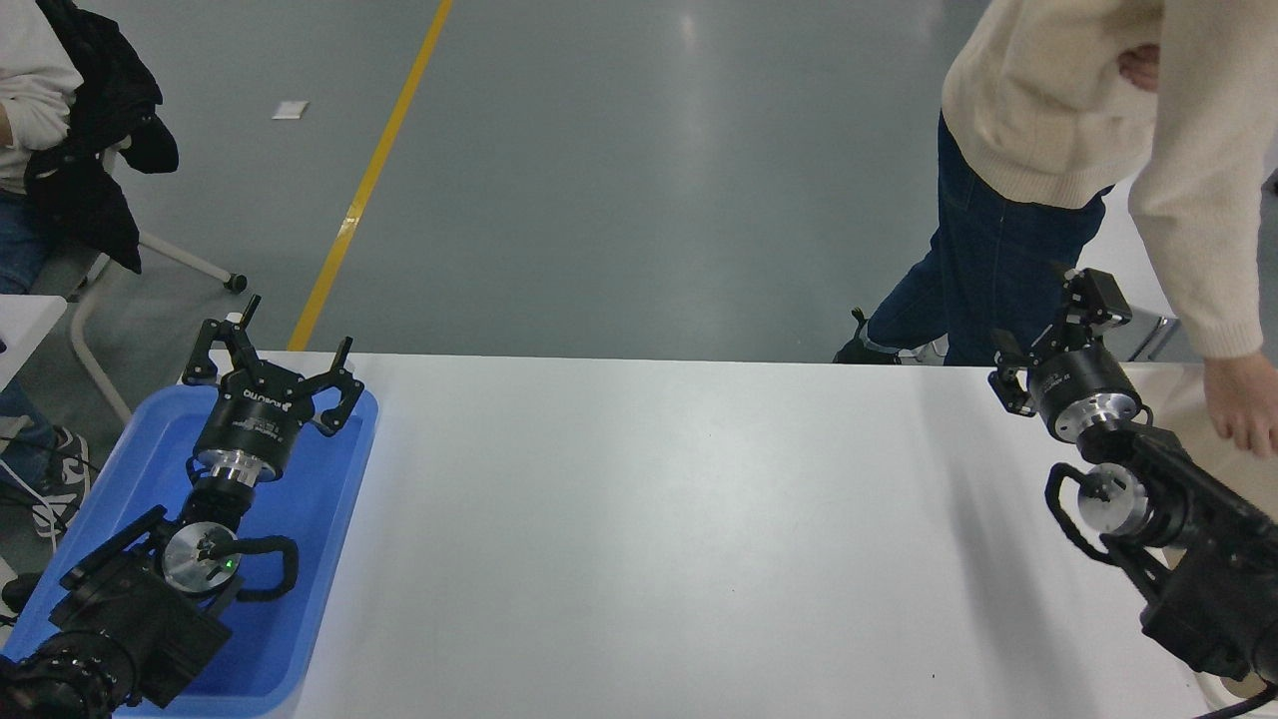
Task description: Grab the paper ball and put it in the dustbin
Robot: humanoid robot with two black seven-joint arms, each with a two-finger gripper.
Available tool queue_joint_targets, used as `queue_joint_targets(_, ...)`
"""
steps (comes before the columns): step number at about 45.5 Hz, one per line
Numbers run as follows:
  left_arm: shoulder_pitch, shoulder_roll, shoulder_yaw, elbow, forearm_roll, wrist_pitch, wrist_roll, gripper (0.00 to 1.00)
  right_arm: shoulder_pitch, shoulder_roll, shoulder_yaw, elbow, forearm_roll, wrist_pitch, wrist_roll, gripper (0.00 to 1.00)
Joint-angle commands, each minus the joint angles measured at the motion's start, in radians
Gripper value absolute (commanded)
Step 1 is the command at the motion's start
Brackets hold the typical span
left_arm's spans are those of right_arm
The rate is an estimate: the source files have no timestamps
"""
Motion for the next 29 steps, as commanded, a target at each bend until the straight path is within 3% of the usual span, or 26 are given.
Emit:
queue_joint_targets(1, 0.0, 0.0, 0.0, 0.001, 0.0, 0.0, 0.0, 1.0, -0.015, 0.124, 0.027, 0.009, 0.015, 0.027, 0.126, 1.0)
queue_joint_targets(7, 0.0, 0.0, 0.0, -0.001, 0.0, 0.0, 0.0, 1.0, -0.029, 0.17, 0.046, 0.004, 0.017, 0.017, 0.13, 1.0)
queue_joint_targets(29, 0.0, 0.0, 0.0, 0.001, 0.0, 0.0, 0.002, 1.0, -0.055, 0.166, -0.002, 0.015, 0.015, 0.033, 0.128, 1.0)
